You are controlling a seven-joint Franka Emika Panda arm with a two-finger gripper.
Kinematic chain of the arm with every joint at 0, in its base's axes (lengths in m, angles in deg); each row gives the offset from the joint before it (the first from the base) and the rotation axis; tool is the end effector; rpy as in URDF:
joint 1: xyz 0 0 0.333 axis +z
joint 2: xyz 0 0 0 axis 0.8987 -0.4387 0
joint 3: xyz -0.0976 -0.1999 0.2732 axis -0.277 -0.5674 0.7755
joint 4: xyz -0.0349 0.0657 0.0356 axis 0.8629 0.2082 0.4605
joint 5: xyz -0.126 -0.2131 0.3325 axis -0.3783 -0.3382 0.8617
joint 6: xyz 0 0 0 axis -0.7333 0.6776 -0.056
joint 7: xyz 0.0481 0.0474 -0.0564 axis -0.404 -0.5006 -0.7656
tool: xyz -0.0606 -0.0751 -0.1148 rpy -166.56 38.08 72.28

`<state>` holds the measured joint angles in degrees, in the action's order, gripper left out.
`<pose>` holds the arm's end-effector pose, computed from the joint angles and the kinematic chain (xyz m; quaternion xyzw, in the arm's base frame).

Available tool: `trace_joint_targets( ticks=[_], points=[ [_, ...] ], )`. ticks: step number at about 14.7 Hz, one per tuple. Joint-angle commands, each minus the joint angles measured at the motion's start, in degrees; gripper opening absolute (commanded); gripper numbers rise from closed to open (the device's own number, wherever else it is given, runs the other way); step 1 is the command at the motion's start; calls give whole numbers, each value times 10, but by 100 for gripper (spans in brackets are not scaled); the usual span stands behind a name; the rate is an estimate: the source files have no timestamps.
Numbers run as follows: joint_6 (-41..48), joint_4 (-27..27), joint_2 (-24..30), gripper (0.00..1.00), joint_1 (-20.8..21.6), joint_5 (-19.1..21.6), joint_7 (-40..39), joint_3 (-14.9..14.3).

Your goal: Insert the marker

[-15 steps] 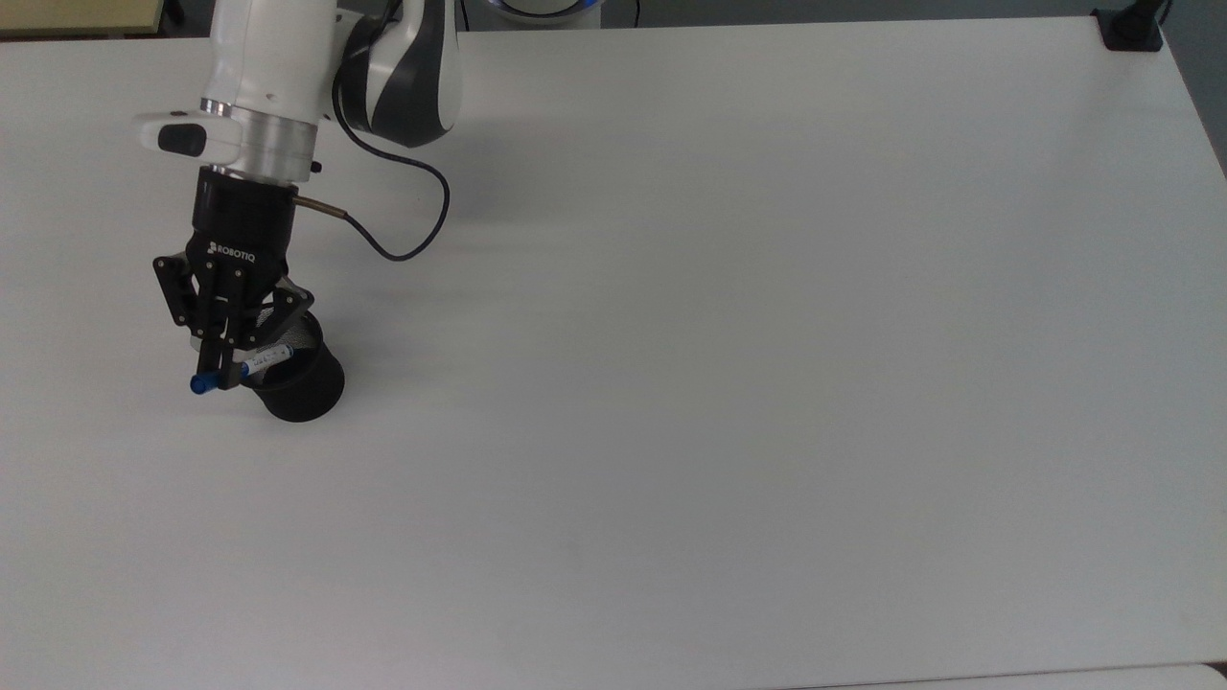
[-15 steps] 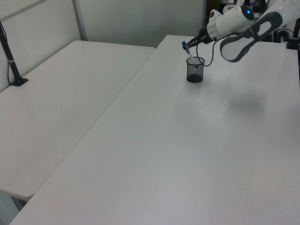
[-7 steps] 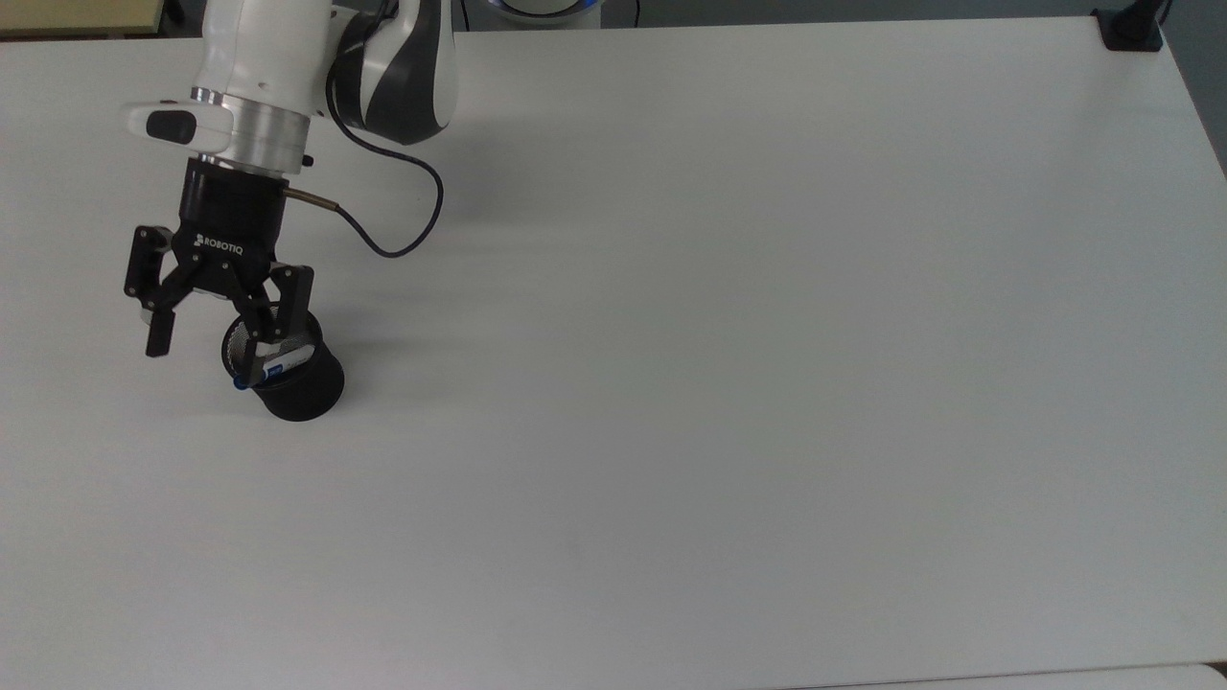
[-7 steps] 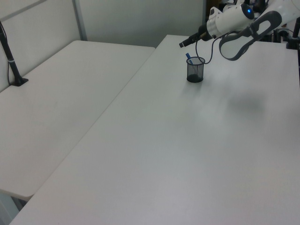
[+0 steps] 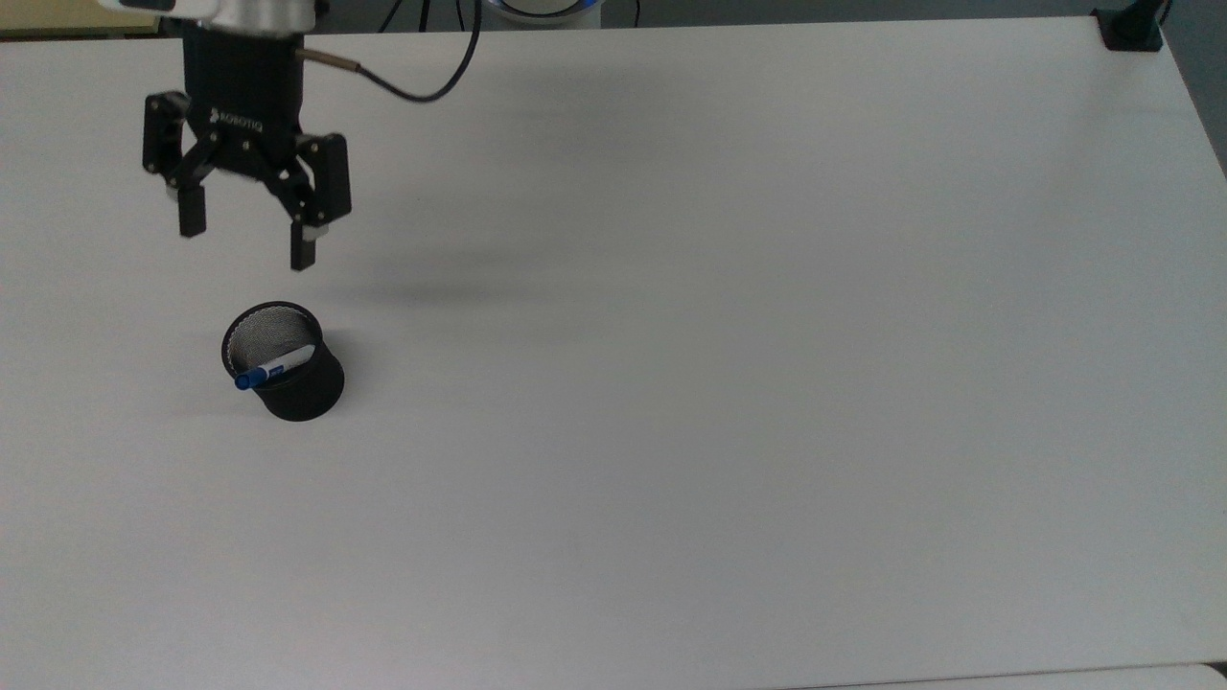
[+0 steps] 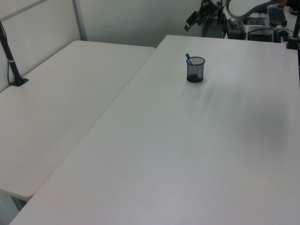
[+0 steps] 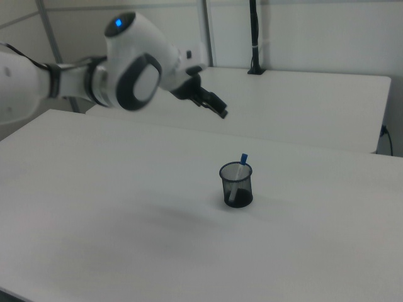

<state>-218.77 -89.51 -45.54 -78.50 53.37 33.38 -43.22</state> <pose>0.6779 -0.1326 0.5388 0.9335 -0.1581 0.3205 0.0308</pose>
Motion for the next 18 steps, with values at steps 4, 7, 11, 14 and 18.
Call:
trace_joint_targets(
  ticks=[4,7,11,14,18],
  points=[
    [441,123,45,100,27,34,52,9],
    [514,120,67,100,48,50,47,2],
    [500,108,78,100,103,50,-32,-32],
    [472,104,67,100,146,42,-112,-55],
    [473,105,69,100,152,42,-134,-69]
  ],
)
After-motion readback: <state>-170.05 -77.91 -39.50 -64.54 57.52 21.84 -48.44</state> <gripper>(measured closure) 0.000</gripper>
